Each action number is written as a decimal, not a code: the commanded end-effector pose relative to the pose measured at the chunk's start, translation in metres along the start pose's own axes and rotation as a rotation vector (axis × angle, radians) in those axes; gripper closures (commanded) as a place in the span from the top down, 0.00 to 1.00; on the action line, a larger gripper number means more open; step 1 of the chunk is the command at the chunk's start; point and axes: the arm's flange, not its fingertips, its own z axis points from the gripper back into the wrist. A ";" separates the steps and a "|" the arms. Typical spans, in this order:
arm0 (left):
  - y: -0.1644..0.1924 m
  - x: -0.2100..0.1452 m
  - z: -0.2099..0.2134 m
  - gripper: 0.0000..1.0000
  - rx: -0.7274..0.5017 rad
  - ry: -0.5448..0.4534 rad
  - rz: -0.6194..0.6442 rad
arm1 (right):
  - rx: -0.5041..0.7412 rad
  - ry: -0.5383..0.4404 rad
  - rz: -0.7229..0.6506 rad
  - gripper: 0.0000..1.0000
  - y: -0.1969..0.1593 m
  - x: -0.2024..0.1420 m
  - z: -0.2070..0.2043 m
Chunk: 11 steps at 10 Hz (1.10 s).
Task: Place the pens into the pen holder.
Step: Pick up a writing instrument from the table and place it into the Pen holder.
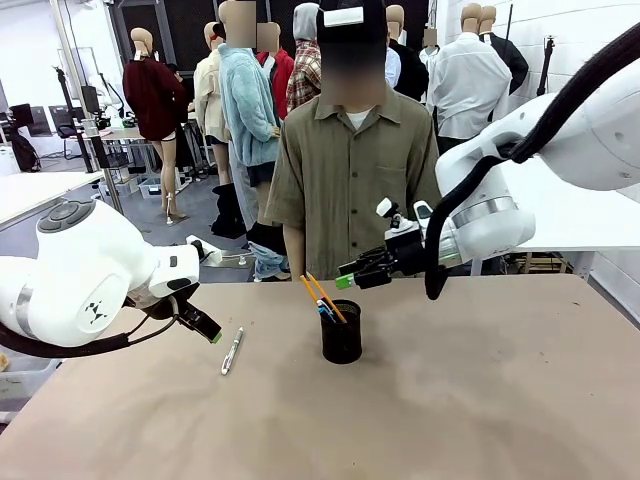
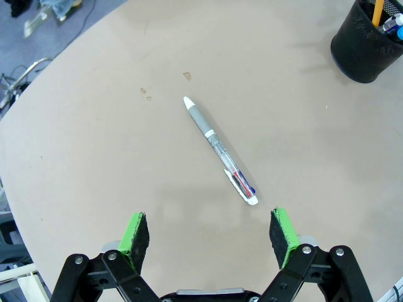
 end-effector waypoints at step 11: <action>0.002 -0.001 0.001 1.00 -0.001 -0.002 0.005 | -0.707 0.581 -0.541 0.64 0.060 0.016 0.208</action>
